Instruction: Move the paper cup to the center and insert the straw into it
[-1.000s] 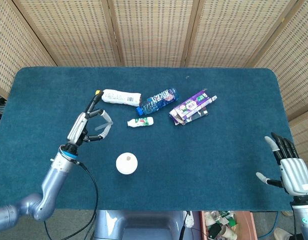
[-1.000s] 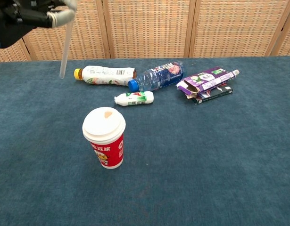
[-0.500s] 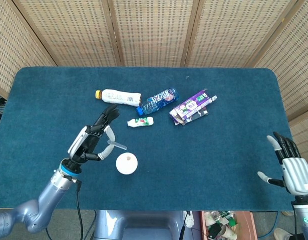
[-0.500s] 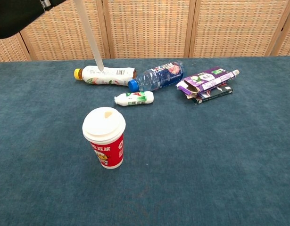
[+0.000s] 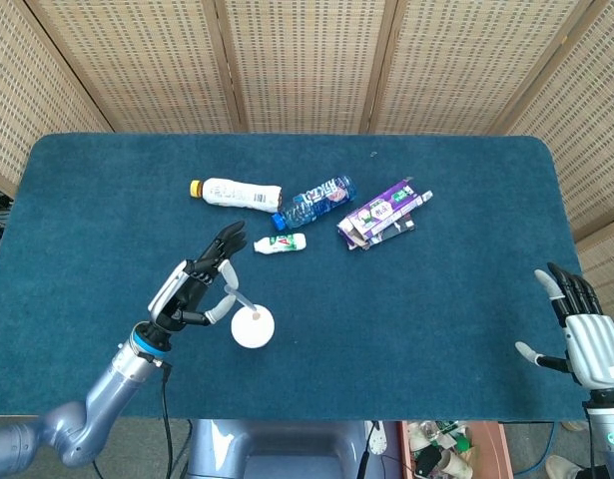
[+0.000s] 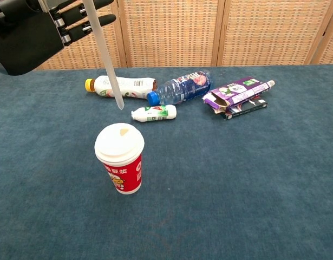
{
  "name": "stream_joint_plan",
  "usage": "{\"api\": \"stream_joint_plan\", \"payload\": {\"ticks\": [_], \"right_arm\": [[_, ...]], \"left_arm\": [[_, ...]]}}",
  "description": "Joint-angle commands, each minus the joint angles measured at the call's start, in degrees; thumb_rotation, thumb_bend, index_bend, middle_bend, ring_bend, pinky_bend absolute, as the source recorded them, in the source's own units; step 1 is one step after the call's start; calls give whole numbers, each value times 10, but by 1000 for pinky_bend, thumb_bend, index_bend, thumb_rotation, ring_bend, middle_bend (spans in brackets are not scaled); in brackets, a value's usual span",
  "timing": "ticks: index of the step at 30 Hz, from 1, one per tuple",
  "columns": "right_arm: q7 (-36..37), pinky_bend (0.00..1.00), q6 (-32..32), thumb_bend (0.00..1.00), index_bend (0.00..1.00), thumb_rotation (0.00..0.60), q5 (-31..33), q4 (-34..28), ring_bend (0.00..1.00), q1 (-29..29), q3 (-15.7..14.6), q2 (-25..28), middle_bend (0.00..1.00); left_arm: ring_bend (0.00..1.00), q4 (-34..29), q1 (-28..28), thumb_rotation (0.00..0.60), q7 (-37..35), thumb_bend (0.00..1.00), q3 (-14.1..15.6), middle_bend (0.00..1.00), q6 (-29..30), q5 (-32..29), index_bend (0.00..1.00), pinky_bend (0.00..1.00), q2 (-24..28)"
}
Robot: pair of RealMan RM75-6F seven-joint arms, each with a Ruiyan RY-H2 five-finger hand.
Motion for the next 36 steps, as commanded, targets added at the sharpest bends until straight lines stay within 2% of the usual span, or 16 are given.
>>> {"api": "stream_joint_plan", "payload": {"ticks": [1,16,36], "right_arm": [[0,0,0,0,18,600,0,0,0,0,0,0,0],[-1,0,-3,0,18,600,2,2,0,0,1,-1,0],[0,0,-4,0,18,600,2,1,0,1,1,0,0]], "left_arm": [[0,8,0,600,-11,424,5,0,-1,-3,615,0,-2],[0,44,5,600,-43,424,25,0,1,-10,615,0,-12],[0,77,0,600,-52,423,32,0,0,-10,615,0,-35]]}}
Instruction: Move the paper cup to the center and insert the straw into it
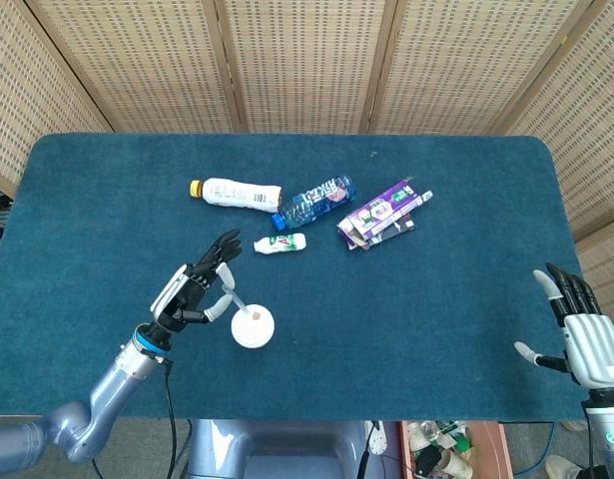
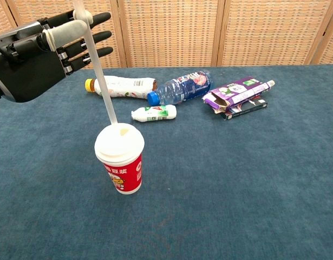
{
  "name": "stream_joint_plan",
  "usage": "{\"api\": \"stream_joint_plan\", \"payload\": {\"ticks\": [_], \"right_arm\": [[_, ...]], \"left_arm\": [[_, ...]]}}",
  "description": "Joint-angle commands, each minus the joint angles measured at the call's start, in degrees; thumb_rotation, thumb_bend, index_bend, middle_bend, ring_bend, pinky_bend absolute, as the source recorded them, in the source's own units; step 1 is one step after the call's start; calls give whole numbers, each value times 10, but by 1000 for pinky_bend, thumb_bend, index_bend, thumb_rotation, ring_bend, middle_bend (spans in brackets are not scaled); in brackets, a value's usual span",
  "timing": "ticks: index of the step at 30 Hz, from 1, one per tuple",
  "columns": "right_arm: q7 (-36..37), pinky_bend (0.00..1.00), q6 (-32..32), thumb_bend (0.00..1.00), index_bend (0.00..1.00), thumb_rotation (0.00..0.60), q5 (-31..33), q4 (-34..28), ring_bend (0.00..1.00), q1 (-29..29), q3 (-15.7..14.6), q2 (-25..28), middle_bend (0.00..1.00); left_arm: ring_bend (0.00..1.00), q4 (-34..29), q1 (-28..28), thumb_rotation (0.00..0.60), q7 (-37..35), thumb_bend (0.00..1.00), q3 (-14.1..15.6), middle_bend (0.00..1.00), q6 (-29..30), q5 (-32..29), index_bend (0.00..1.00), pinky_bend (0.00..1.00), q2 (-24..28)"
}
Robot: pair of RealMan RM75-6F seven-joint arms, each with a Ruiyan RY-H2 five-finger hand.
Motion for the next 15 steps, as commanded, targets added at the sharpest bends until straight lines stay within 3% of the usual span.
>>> {"api": "stream_joint_plan", "payload": {"ticks": [1,15], "right_arm": [[2,0,2,0,18,600,-1,0,0,-1,0,1,0],[2,0,1,0,18,600,-1,0,0,-1,0,1,0]], "left_arm": [[0,3,0,600,0,423,3,0,-1,0,615,0,-2],[0,20,-3,600,-8,423,6,0,-4,-2,615,0,-14]]}}
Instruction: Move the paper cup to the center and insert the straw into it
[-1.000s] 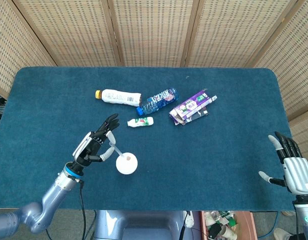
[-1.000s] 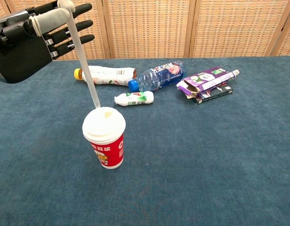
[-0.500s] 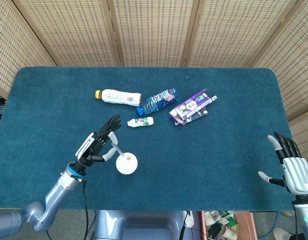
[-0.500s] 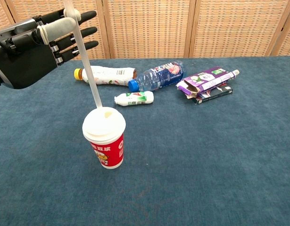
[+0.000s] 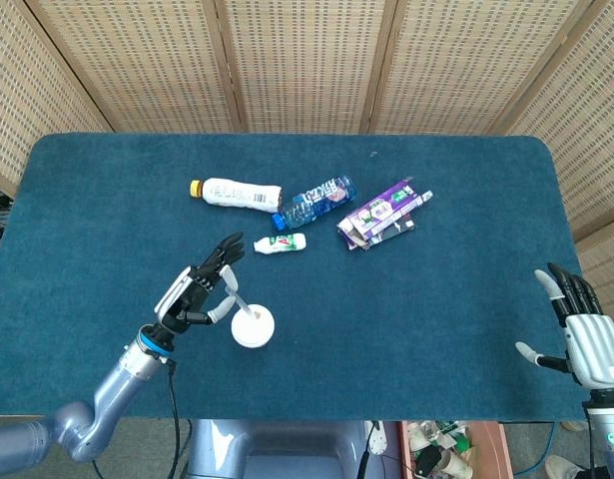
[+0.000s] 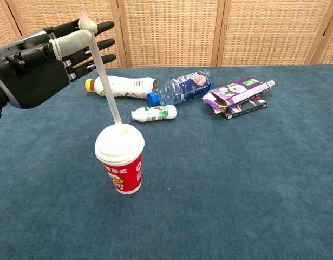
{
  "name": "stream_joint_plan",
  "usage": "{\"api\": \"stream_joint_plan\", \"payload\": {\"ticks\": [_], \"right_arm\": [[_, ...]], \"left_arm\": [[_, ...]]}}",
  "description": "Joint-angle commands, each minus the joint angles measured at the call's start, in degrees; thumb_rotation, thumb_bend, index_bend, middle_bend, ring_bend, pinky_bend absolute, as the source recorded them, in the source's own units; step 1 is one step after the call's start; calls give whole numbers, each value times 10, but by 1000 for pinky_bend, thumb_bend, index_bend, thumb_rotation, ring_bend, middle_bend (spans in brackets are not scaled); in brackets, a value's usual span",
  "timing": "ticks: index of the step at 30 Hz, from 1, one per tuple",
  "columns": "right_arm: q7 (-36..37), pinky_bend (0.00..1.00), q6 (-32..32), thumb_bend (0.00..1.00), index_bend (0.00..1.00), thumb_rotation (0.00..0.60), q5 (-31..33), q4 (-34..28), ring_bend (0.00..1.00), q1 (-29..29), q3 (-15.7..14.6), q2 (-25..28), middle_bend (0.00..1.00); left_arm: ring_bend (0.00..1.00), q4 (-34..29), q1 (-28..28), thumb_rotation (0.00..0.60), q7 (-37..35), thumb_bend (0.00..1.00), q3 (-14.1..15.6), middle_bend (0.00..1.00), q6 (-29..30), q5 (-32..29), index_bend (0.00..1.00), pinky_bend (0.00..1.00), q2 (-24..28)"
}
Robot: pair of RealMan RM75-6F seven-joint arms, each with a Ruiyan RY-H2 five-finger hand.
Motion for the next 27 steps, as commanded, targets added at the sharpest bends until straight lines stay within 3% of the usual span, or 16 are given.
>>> {"api": "stream_joint_plan", "payload": {"ticks": [1,27], "right_arm": [[1,0,-1,0,18,600,1,0,0,1,0,0,0],[5,0,-3,0,18,600,2,3,0,1,1,0,0]], "left_arm": [[0,2,0,600,0,424,1,0,0,0,615,0,0],[0,68,3,600,-3,424,18,0,-11,-6,615,0,-50]]}}
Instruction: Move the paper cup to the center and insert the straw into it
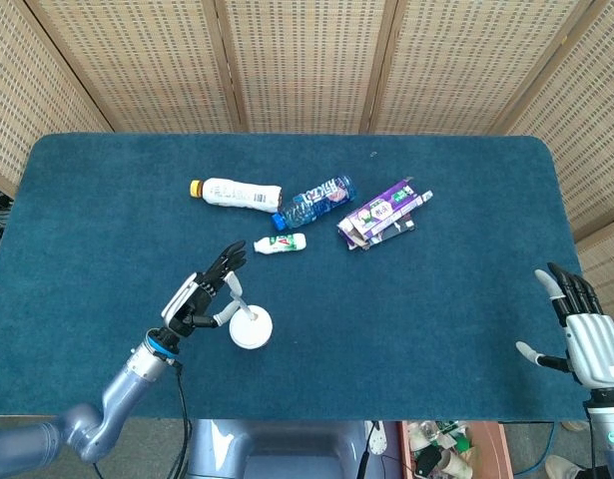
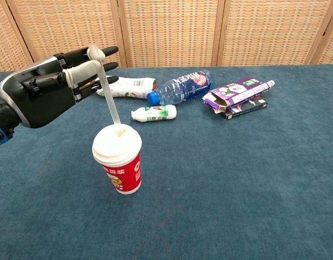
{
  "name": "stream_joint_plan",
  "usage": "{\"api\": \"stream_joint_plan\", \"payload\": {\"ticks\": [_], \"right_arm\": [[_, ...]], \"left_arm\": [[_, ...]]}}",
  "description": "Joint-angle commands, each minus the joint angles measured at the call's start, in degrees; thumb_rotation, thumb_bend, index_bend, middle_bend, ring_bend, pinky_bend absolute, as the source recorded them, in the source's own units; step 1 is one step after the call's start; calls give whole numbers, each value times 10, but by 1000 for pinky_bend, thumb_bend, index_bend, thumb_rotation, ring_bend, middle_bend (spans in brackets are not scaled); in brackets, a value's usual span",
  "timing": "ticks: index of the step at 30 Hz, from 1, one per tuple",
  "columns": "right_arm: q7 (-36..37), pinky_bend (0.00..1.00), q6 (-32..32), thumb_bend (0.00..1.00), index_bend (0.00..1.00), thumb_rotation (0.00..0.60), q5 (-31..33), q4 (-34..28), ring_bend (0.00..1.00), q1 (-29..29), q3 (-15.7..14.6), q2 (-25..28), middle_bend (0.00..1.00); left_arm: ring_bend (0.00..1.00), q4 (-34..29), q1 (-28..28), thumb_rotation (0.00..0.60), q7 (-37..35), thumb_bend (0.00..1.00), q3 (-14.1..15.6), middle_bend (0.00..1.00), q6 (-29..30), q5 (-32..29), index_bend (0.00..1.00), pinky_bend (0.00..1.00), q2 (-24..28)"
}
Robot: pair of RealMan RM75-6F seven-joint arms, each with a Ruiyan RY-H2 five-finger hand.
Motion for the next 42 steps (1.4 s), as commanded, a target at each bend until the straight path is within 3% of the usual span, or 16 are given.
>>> {"api": "stream_joint_plan", "payload": {"ticks": [1,13,16,19,21,29,32,36,37,38,42], "right_arm": [[0,0,0,0,18,600,1,0,0,0,0,0,0],[5,0,1,0,18,600,1,1,0,-1,1,2,0],[5,0,2,0,18,600,1,1,0,-1,1,2,0],[5,0,1,0,18,600,1,1,0,-1,1,2,0],[5,0,2,0,18,600,1,1,0,-2,0,2,0],[5,0,5,0,18,600,-4,-2,0,-2,-1,3,0],[4,0,7,0,18,600,-6,-4,0,-3,-1,4,0],[1,0,10,0,18,600,-8,-11,0,-5,-2,9,0],[2,0,14,0,18,600,-9,-13,0,-7,-2,9,0],[2,0,17,0,18,600,-8,-14,0,-9,-2,9,0],[-4,0,30,0,18,600,-7,-14,0,-12,3,5,0]], "left_arm": [[0,9,0,600,2,424,2,0,-4,-2,615,0,-7],[0,39,1,600,12,424,6,0,-25,-16,606,0,-30],[0,40,1,600,13,423,10,0,-22,-7,448,0,-29],[0,41,1,600,17,416,17,0,-14,7,132,0,-22],[0,39,3,600,16,388,23,0,-8,16,26,0,-16],[0,13,22,600,23,313,27,0,46,37,0,0,21],[0,1,35,600,52,212,26,0,80,47,0,0,52],[0,-19,68,600,205,87,37,0,118,61,0,0,138],[0,-10,102,600,351,78,46,0,136,51,0,0,191],[0,-35,121,600,423,72,54,0,141,42,0,0,218],[0,-125,167,600,602,68,70,0,136,-8,0,0,280]]}}
